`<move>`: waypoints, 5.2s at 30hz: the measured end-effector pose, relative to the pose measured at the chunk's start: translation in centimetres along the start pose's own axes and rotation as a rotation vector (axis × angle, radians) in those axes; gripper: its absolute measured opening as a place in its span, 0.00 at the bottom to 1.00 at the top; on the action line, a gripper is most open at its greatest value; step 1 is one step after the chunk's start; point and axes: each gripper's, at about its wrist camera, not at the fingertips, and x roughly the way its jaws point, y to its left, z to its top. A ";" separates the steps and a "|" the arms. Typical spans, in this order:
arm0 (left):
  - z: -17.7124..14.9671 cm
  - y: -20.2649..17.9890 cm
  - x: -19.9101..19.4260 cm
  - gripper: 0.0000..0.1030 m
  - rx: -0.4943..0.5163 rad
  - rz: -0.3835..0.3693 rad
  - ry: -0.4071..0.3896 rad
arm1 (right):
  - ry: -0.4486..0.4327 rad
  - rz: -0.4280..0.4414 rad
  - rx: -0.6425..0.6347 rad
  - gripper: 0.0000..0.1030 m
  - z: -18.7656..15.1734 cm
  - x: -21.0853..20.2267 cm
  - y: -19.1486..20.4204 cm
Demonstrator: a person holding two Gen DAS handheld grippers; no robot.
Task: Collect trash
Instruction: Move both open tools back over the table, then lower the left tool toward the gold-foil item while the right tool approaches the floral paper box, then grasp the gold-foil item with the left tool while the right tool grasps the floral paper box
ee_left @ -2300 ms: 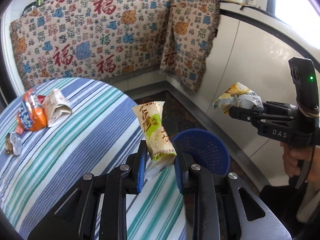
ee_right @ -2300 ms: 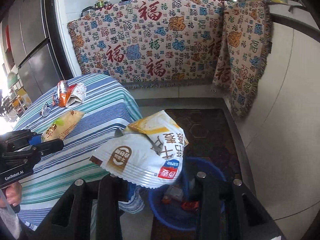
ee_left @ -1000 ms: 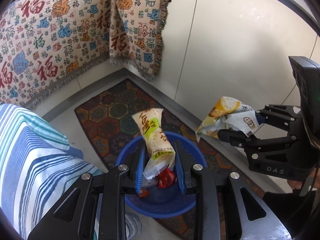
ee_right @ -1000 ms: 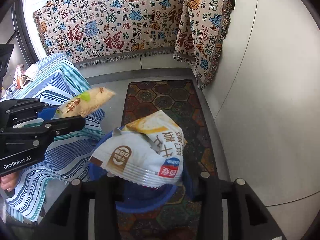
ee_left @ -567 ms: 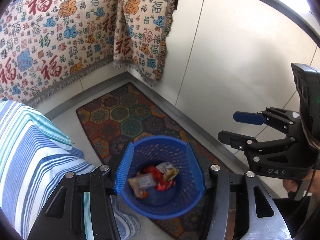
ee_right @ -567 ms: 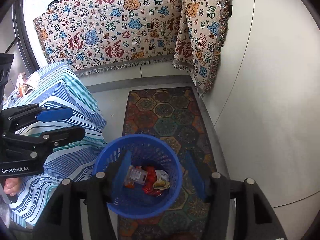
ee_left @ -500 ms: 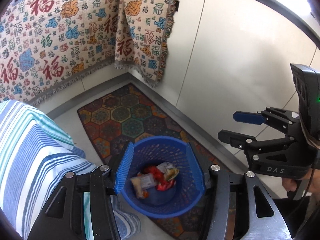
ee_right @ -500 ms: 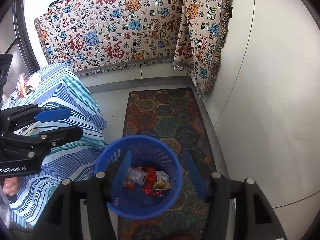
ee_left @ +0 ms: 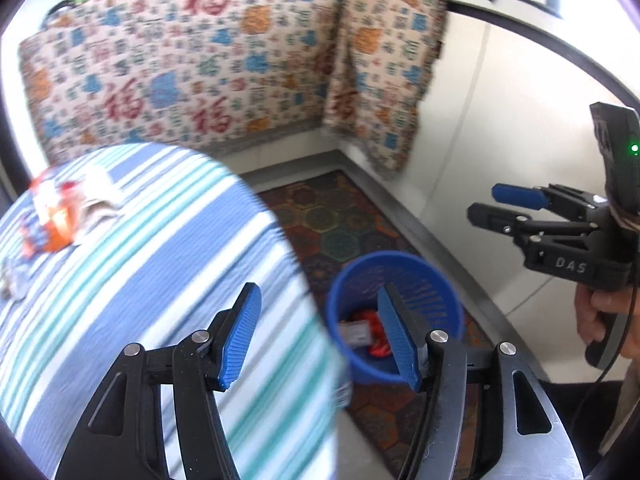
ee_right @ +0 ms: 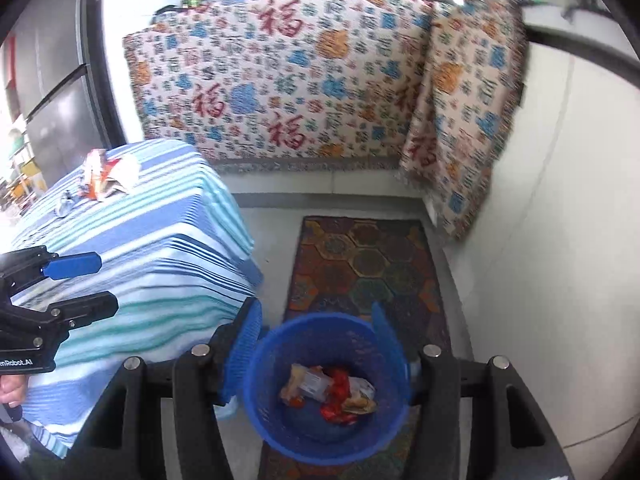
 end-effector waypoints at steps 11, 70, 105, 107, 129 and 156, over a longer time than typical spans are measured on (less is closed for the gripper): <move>-3.9 13.4 -2.3 0.69 -0.206 0.311 0.054 | 0.006 0.166 -0.241 0.57 2.0 2.6 14.6; -5.4 29.7 -1.8 0.89 -0.333 0.375 0.087 | 0.113 0.228 -0.136 0.64 11.7 19.0 27.0; -9.8 25.0 -7.1 0.46 -0.312 0.309 0.087 | 0.108 0.216 -0.294 0.65 1.4 8.3 26.0; -11.0 24.9 -7.7 0.49 -0.320 0.327 0.067 | 0.095 0.208 -0.304 0.67 0.9 7.9 26.4; -10.6 25.8 -6.0 1.00 -0.323 0.362 0.107 | 0.134 0.202 -0.227 0.95 1.9 9.7 26.6; -9.5 22.5 -7.1 0.41 -0.246 0.256 -0.027 | 0.114 0.191 -0.186 0.59 1.6 7.1 23.8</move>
